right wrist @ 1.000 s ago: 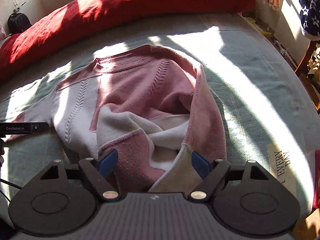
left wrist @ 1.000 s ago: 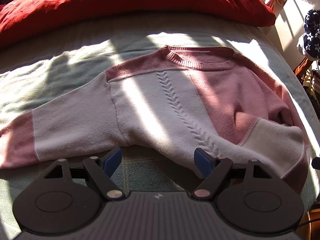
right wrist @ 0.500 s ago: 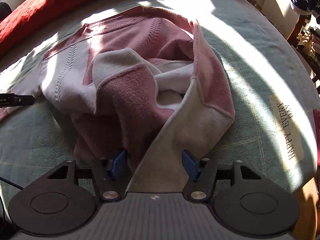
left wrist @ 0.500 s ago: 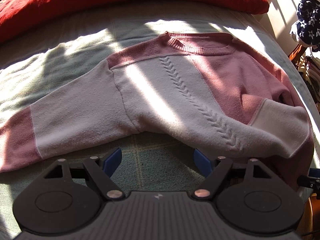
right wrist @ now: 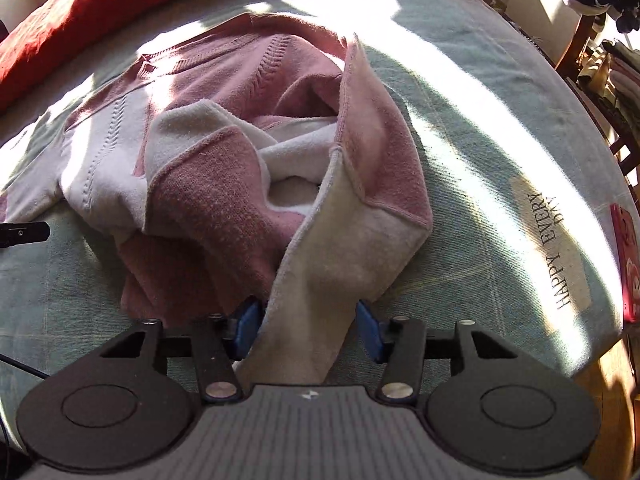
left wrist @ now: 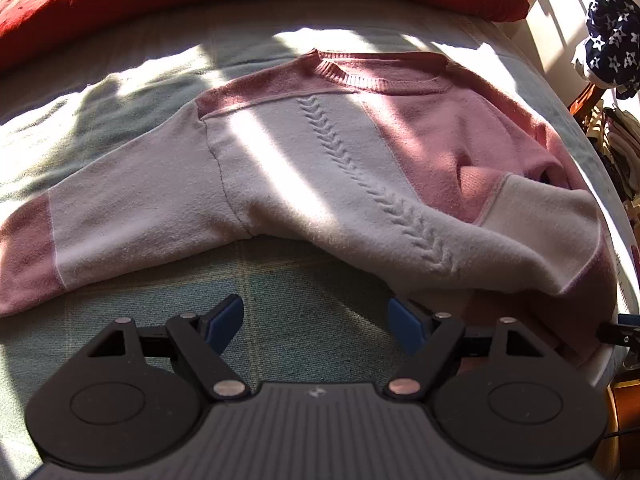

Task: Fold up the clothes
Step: 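Grasp the white sleeve cuff with the right tool, then pull the held sleeve outward from the sweater body with the right tool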

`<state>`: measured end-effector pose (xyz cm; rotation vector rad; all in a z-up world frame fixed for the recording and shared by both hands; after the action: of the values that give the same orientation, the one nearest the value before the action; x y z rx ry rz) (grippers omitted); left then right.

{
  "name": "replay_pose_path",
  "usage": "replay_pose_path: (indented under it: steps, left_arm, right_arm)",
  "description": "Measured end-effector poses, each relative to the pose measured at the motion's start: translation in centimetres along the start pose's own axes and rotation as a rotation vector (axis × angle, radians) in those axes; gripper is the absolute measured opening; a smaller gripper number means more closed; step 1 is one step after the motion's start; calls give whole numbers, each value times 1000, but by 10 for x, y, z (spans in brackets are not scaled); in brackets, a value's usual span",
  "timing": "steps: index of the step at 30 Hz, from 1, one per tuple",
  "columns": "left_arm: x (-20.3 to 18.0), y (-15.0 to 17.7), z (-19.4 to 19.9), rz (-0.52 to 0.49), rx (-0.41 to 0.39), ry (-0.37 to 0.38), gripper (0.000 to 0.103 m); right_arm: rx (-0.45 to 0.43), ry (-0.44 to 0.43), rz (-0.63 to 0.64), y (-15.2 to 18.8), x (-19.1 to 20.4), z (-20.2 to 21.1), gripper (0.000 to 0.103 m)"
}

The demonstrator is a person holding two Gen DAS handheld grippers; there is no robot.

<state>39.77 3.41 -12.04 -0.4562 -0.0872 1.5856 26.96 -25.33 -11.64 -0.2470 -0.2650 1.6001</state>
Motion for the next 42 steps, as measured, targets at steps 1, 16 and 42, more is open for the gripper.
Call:
replay_pose_path:
  steps: [1, 16, 42]
  left_arm:
    - [-4, 0, 0, -9, 0, 0, 79]
    - [-33, 6, -14, -15, 34, 0, 79]
    - [-76, -16, -17, 115, -24, -98, 79]
  right_arm:
    - [-1, -1, -1, -1, -2, 1, 57]
    - [13, -83, 10, -3, -4, -17, 45]
    - [-54, 267, 322, -103, -212, -19, 5]
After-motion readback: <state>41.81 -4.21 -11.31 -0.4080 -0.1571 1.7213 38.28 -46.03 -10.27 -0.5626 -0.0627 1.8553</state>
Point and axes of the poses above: each gripper's, at about its wrist camera, not at the fingertips, and z roughly against the way its jaws point, x to its left, y to its underside, the point moved 10 cm from there along -z, roughly the way its jaws point, and after that the axes turned 14 degrees about z, right-handed, at the moved point
